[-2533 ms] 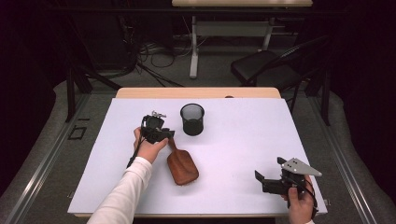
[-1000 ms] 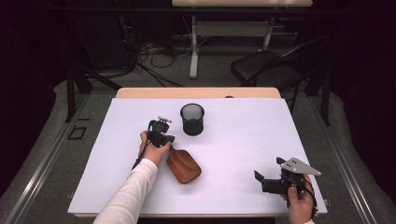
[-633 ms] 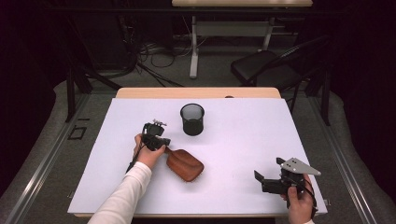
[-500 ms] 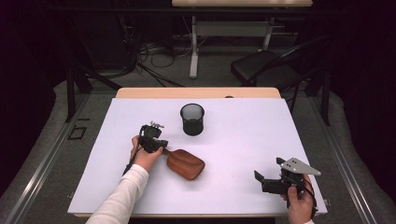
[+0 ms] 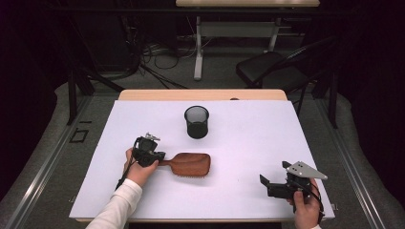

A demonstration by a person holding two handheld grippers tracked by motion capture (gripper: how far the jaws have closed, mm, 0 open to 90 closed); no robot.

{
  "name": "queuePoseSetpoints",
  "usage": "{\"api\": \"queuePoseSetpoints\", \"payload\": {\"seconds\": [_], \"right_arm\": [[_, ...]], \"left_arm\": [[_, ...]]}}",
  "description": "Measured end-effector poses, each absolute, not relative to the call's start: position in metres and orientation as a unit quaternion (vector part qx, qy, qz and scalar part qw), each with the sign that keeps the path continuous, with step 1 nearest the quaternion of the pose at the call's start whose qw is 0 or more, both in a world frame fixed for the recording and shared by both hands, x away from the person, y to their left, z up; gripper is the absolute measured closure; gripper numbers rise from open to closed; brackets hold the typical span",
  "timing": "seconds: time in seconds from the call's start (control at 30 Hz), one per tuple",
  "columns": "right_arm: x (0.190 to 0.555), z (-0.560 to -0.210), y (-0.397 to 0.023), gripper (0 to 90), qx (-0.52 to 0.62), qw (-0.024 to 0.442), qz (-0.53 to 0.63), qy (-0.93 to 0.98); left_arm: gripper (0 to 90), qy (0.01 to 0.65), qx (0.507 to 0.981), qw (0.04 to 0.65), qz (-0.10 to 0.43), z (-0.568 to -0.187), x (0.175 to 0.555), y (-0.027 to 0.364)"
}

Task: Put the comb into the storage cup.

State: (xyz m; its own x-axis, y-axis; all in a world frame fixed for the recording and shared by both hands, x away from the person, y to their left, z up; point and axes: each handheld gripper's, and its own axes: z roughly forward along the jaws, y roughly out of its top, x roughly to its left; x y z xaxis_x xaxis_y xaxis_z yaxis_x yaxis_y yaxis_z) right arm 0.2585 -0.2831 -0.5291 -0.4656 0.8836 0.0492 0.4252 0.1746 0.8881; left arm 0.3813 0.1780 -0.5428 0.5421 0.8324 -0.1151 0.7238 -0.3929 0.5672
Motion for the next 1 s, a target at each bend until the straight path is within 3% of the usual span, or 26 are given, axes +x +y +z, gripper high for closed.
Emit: {"api": "queuePoseSetpoints", "payload": {"seconds": [1.0], "right_arm": [[0.258,-0.529,-0.283,1.4,0.451,0.252,0.458,0.723]], "left_arm": [[90.0,0.432,0.846,0.300,0.084,-0.543,0.326,0.185]]}}
